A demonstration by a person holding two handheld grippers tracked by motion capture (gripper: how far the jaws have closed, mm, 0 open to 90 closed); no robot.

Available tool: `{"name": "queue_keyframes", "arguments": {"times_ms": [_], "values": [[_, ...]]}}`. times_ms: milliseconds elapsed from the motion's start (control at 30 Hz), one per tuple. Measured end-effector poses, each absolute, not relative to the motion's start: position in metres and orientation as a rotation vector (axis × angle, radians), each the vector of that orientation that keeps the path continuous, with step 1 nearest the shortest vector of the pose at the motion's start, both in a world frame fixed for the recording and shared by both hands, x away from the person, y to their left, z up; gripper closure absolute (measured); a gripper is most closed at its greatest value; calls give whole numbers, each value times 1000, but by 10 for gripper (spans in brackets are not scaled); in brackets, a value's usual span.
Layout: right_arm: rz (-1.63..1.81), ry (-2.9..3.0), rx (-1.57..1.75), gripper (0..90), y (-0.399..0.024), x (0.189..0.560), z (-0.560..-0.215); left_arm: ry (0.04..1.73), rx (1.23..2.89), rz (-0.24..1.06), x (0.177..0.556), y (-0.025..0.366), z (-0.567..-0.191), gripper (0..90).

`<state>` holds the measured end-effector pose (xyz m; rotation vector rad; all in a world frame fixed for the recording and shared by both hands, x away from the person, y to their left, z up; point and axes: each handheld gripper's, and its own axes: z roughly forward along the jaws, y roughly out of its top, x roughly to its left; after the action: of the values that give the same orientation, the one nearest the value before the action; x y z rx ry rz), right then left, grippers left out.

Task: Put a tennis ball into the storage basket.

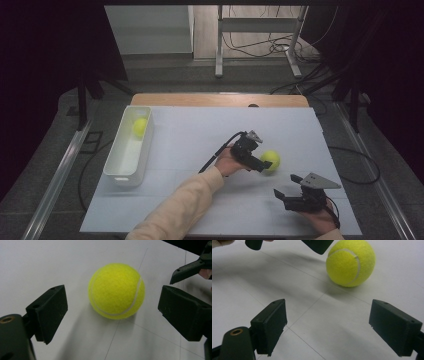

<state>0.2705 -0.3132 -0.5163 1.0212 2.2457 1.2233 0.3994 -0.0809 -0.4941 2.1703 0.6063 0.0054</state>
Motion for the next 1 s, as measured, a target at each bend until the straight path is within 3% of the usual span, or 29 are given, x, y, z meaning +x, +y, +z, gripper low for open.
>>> {"name": "queue_keyframes", "arguments": {"times_ms": [767,1000], "values": [[1224,2254,1015,150,-313,271,-517,602,2237,-30,409,-109,-512,90],[1224,2254,1012,150,-313,271,-517,620,2249,-36,412,-112,-514,126]]}}
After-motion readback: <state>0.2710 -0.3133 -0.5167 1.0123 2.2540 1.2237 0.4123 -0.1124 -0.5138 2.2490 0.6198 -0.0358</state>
